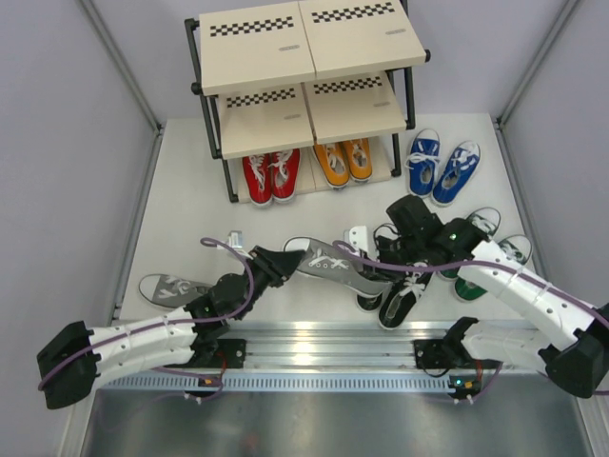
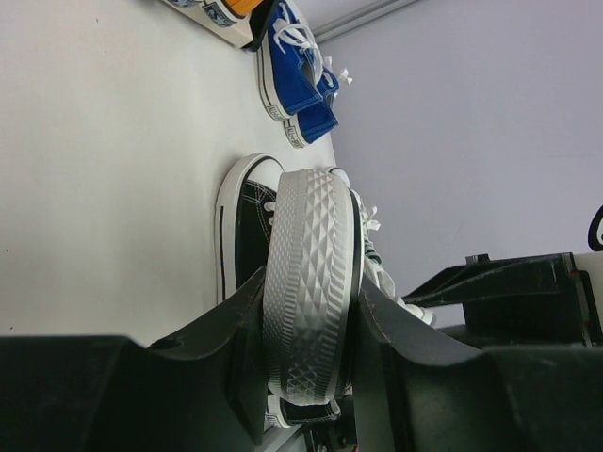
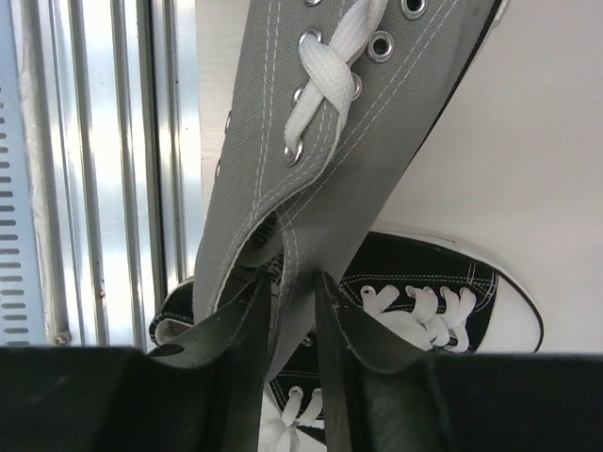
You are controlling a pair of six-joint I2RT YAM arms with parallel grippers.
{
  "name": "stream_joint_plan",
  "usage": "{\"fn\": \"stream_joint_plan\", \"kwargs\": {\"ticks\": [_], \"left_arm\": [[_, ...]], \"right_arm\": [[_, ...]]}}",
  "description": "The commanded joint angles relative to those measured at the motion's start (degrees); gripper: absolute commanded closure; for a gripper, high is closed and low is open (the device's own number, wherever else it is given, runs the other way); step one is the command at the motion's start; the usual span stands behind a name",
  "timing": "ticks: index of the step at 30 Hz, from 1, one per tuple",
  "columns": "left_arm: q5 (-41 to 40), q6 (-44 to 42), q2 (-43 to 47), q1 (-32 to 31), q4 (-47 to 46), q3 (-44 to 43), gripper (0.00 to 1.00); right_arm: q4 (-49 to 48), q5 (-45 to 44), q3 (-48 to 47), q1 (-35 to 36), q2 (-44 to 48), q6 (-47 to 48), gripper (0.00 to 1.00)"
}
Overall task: Place and organize the shoes onto the shoe shelf
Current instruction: Pick up the shoe.
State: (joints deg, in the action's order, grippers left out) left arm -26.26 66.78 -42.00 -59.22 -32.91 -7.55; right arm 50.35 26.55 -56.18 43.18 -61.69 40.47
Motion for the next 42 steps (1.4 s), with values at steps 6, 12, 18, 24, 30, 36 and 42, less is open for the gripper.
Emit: {"fn": "stream_joint_plan", "kwargs": {"ticks": [6, 12, 18, 24, 30, 36, 42], "left_arm": [[-0.46, 0.73, 1.39, 0.16, -8.58, -0.97, 1.00], [1.65, -1.39, 4.64, 0.25, -4.80, -0.36, 0.79], [1.12, -2.71, 11.14, 0.33, 0.73, -0.01, 0.50], [0.42, -4.82, 16.06, 0.33, 8.37, -1.85, 0.29], [-1.68, -15.00, 20.99, 0.25, 25.31, -11.68, 0.15], [-5.55, -29.59, 23.19, 0.33, 50.90, -25.56, 0.15], [-7.49, -40.58, 25.47, 0.33, 64.10, -33.23, 0.15]], "right_arm": [[-5.17, 1.84, -2.87, 0.42, -2.82, -3.19, 1.00], [-5.43, 9.30, -8.24, -6.60, -1.77, -8.03, 1.00], [-6.32, 13.27, -11.14, -11.27, -0.27, -10.23, 1.00], [-6.40, 13.71, -14.04, -12.94, -0.53, -11.55, 1.00], [-8.33, 10.37, -20.53, -15.75, -2.20, -15.15, 1.00], [-12.81, 7.91, -27.39, -19.26, -6.41, -19.72, 1.00], [-18.87, 3.79, -33.63, -21.81, -12.47, -25.69, 1.00]]}}
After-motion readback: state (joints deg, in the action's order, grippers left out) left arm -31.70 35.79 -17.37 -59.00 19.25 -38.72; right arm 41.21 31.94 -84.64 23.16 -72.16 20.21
